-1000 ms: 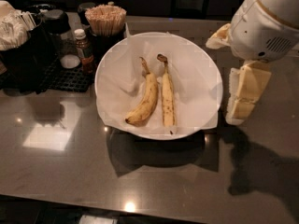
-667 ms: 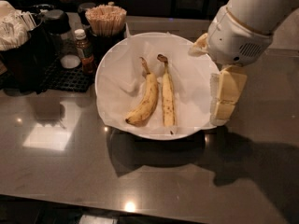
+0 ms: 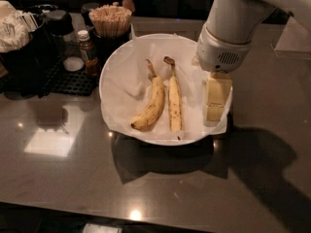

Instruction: Pick banana from white bowl

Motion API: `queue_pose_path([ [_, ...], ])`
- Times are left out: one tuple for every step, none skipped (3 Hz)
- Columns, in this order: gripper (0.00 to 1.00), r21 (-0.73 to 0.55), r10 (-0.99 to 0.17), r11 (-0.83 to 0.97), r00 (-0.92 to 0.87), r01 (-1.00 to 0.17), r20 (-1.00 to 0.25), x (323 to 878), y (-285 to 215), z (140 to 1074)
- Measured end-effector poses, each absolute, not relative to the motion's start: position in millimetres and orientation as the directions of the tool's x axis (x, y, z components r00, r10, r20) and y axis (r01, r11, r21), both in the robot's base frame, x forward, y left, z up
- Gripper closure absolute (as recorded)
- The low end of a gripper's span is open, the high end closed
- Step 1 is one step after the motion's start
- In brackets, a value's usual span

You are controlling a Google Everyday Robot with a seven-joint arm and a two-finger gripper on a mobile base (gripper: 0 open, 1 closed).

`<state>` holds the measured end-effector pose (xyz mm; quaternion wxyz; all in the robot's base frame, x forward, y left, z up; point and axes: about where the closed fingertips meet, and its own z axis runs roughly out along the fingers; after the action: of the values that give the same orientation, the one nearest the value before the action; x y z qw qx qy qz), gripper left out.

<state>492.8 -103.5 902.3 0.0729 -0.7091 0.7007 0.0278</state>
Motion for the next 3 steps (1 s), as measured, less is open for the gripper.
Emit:
queue_pose_path([
  [0.00,-0.083,-0.990,0.002,0.010,-0.997,-0.140,496.6,-103.4,903.7],
  [0.19,-0.084,-0.990,0.002,0.010,-0.997,-0.140,496.6,-103.4,903.7],
  [0.42,-0.084,-0.990,0.002,0.010,-0.997,-0.140,496.6,-103.4,903.7],
])
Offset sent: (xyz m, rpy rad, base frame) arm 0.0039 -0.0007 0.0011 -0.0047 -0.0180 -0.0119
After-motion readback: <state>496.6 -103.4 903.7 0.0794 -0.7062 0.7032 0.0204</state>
